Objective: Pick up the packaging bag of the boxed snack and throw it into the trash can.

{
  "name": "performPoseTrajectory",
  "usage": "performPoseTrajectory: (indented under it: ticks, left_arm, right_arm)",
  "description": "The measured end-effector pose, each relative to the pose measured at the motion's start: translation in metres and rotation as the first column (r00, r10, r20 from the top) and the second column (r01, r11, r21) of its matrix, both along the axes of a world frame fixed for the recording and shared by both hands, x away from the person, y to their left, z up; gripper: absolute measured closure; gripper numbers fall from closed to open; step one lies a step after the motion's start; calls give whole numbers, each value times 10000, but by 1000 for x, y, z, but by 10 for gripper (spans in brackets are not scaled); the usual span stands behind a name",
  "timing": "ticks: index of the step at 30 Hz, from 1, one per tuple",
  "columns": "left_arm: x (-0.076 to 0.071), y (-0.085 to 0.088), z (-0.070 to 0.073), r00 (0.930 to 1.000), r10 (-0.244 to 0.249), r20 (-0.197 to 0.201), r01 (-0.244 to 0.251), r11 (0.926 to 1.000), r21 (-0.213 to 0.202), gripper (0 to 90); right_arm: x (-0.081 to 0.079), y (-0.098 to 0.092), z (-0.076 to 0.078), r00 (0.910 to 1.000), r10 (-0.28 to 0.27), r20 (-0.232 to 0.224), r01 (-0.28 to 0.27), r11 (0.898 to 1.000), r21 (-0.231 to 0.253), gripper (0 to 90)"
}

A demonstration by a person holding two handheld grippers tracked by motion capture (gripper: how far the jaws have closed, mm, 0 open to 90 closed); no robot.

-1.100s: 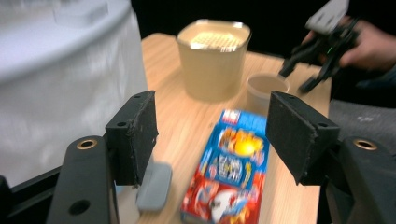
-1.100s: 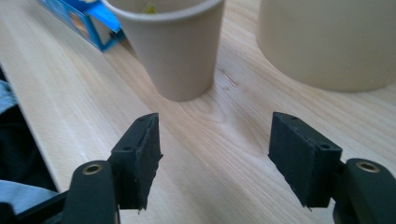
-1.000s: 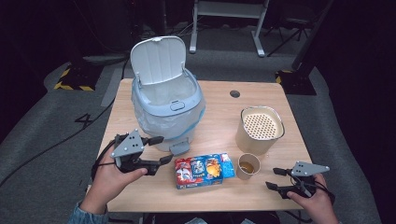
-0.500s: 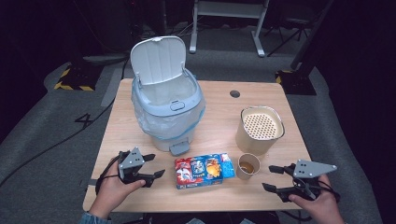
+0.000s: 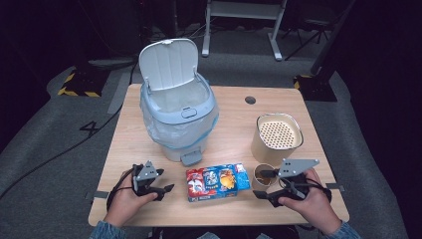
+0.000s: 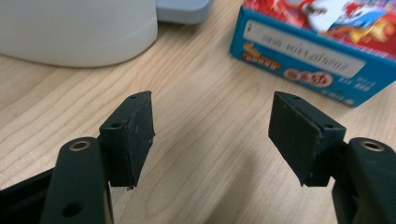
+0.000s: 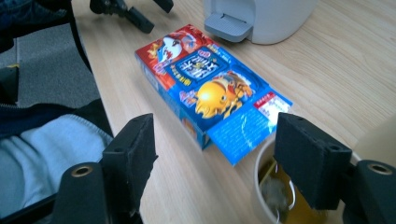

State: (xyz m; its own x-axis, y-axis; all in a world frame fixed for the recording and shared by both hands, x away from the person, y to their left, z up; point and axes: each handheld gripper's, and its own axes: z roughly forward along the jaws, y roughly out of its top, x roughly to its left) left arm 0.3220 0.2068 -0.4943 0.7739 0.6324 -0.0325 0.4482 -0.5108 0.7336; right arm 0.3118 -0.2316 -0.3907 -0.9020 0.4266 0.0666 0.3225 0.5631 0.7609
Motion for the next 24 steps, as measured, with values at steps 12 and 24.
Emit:
performPoseTrajectory:
  ticks: [12, 24]
  left_arm:
    - [-3, 9, -9, 9997, 189, -129, -184, 9990, 402, 291]
    - [-7, 13, -10, 9993, 356, -147, -350, 9987, 372, 291]
  right_arm:
    - [40, 40, -10, 9949, -696, -725, 640, 9949, -777, 265]
    - [72, 70, -29, 9792, -1263, -1589, 919, 9738, -2081, 247]
